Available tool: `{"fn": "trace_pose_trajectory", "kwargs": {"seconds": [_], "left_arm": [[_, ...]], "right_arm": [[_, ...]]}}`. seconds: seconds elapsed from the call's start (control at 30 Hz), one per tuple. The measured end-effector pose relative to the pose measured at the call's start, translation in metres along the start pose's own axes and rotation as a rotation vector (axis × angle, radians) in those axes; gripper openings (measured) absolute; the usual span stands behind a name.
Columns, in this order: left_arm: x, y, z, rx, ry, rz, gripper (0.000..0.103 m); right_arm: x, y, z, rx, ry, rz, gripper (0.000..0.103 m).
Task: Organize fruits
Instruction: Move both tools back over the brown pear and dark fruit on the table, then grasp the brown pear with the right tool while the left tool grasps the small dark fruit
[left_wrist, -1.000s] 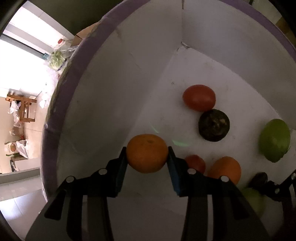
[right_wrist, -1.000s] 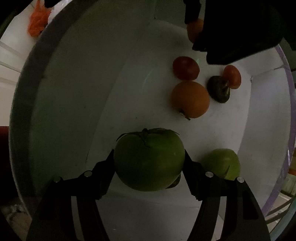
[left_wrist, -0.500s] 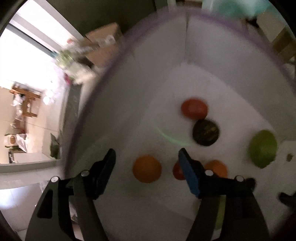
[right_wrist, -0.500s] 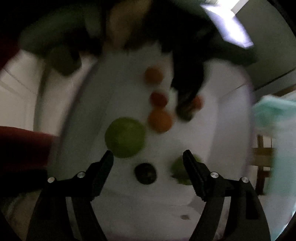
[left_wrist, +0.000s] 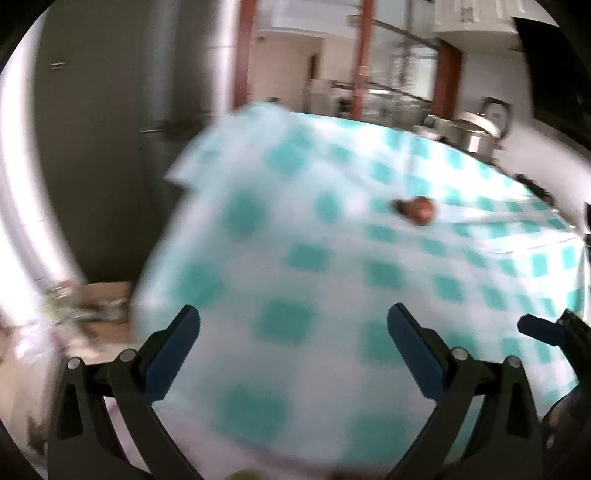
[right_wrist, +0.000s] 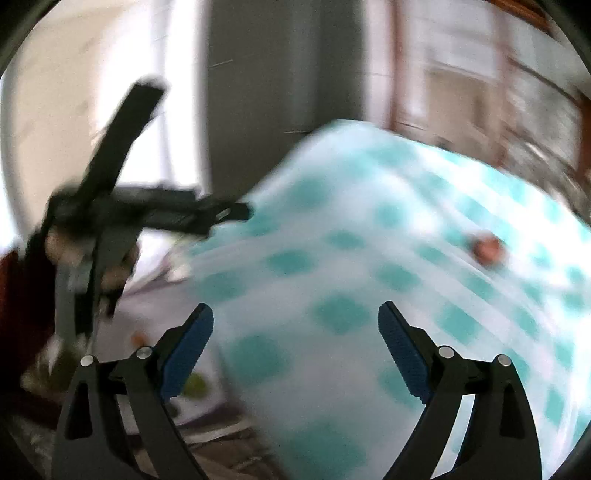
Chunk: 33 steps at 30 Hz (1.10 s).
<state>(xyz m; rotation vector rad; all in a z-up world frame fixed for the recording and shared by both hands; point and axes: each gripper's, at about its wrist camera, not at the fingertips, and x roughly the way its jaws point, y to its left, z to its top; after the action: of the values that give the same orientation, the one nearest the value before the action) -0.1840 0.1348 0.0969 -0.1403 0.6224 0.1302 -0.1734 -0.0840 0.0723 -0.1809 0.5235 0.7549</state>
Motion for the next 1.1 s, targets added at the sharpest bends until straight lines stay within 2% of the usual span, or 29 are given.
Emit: {"fn": "trace_pose_trajectory", "kwargs": {"seconds": [0.13, 0.17, 0.2, 0.27, 0.3, 0.37, 0.5, 0.6, 0.77, 0.97, 1.0, 1.03, 1.1], "left_arm": [[0.100, -0.061, 0.017, -0.010, 0.092, -0.083, 0.102], [0.122, -0.055, 0.014, -0.016, 0.106, -0.087, 0.102], [0.143, -0.066, 0.018, -0.029, 0.123, -0.086, 0.102], [0.185, -0.064, 0.021, -0.061, 0.193, -0.113, 0.101], [0.198, -0.068, 0.025, -0.075, 0.203, -0.134, 0.101], [0.213, -0.063, 0.035, -0.111, 0.165, -0.174, 0.101], [0.228, -0.057, 0.038, -0.141, 0.221, -0.228, 0.101], [0.221, -0.053, 0.037, -0.162, 0.177, -0.244, 0.101], [0.224, -0.053, 0.037, -0.171, 0.175, -0.225, 0.101], [0.226, -0.053, 0.038, -0.168, 0.195, -0.234, 0.101], [0.226, -0.053, 0.037, -0.170, 0.196, -0.230, 0.101], [0.226, -0.052, 0.038, -0.170, 0.196, -0.230, 0.101], [0.225, -0.052, 0.037, -0.168, 0.196, -0.227, 0.101]], "right_arm": [[0.013, -0.100, -0.006, 0.190, 0.006, -0.116, 0.088], [0.015, -0.118, -0.005, 0.217, 0.013, -0.139, 0.088], [0.024, -0.143, -0.003, 0.246, 0.029, -0.172, 0.088], [0.043, -0.183, 0.001, 0.273, 0.072, -0.220, 0.088], [0.060, -0.202, 0.005, 0.280, 0.092, -0.232, 0.088], [0.090, -0.218, 0.013, 0.272, 0.121, -0.245, 0.088], [0.151, -0.249, 0.031, 0.247, 0.187, -0.230, 0.088], [0.189, -0.263, 0.048, 0.233, 0.251, -0.182, 0.088], [0.246, -0.270, 0.079, 0.119, 0.301, -0.196, 0.088], [0.281, -0.281, 0.092, 0.096, 0.352, -0.202, 0.087], [0.280, -0.281, 0.091, 0.099, 0.342, -0.169, 0.077], [0.275, -0.280, 0.092, 0.102, 0.320, -0.128, 0.058], [0.261, -0.279, 0.088, 0.116, 0.289, -0.166, 0.059]]}}
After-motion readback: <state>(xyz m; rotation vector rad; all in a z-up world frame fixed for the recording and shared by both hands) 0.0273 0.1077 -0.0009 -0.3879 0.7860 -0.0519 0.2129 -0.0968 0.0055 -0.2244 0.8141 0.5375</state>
